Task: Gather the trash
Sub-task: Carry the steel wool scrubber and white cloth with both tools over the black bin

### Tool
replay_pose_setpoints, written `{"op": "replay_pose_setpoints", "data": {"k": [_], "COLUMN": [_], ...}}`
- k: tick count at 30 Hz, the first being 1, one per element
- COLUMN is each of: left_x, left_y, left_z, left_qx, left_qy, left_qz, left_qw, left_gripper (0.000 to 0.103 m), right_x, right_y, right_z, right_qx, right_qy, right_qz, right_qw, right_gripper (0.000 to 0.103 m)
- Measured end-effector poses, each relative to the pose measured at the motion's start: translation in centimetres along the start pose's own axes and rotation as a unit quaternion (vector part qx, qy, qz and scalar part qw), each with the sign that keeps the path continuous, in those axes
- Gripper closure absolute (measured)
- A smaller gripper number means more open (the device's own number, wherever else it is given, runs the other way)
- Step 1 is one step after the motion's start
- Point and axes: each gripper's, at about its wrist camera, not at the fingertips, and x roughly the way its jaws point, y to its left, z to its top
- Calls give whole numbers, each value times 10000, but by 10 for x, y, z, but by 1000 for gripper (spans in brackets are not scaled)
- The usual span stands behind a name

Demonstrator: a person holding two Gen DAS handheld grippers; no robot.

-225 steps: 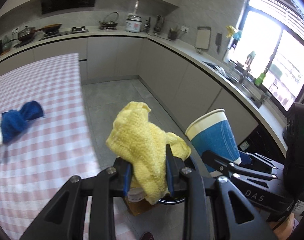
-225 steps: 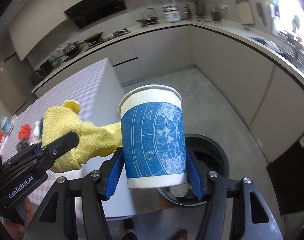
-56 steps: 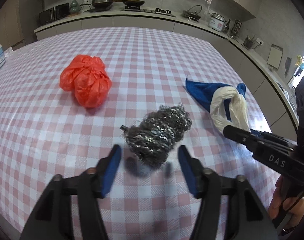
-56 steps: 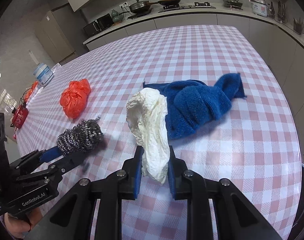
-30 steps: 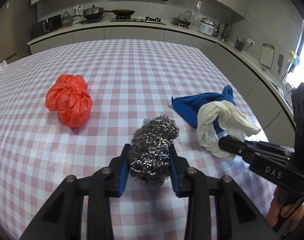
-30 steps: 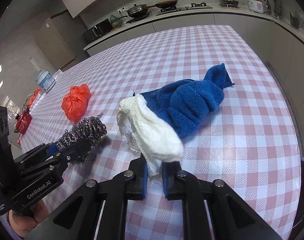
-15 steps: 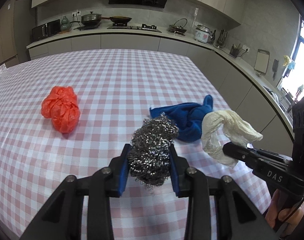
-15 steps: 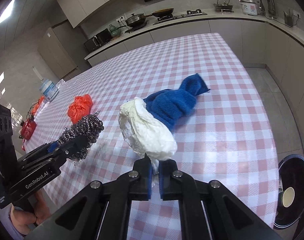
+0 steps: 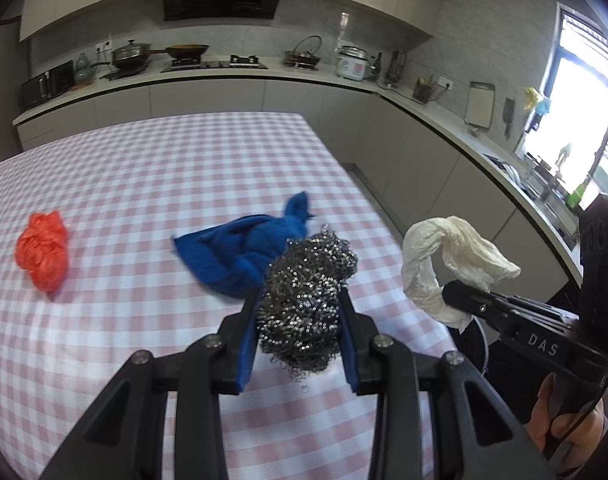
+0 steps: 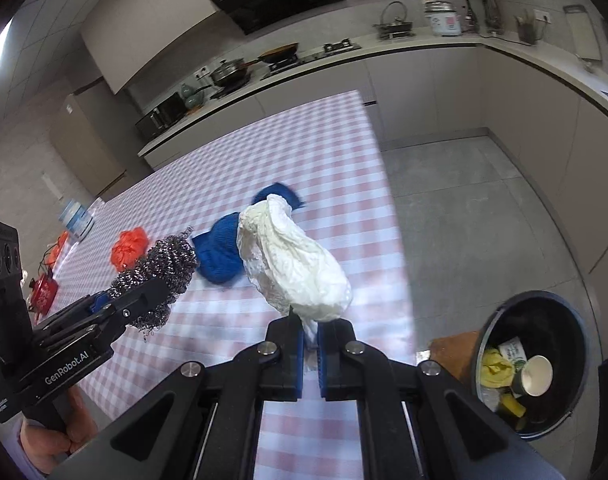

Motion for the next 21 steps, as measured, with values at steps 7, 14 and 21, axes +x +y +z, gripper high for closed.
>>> {"op": "replay_pose_setpoints", "data": {"k": [7,14,21], "left_x": [18,35,56], "left_y": [-65,-136,-198], "left_z": [3,4,-5], "left_qx": [350,690,919], "left_qy": [113,237,447], "left_qz": [-396,-835,-1213], "left_qw": [9985,9938,9873], "left_gripper": [67,67,66], "right_x": [-40,-79,-106], "right_y": [-63,-123,-181], "right_z": [-9,-23,-42], "right_qx": [400,779,1133], "right_qy": [-158,-291,-303], "right_qz": [-432,-843,-1184], "right_qw": [9981,9930,9860], "right_gripper": [97,97,97]}}
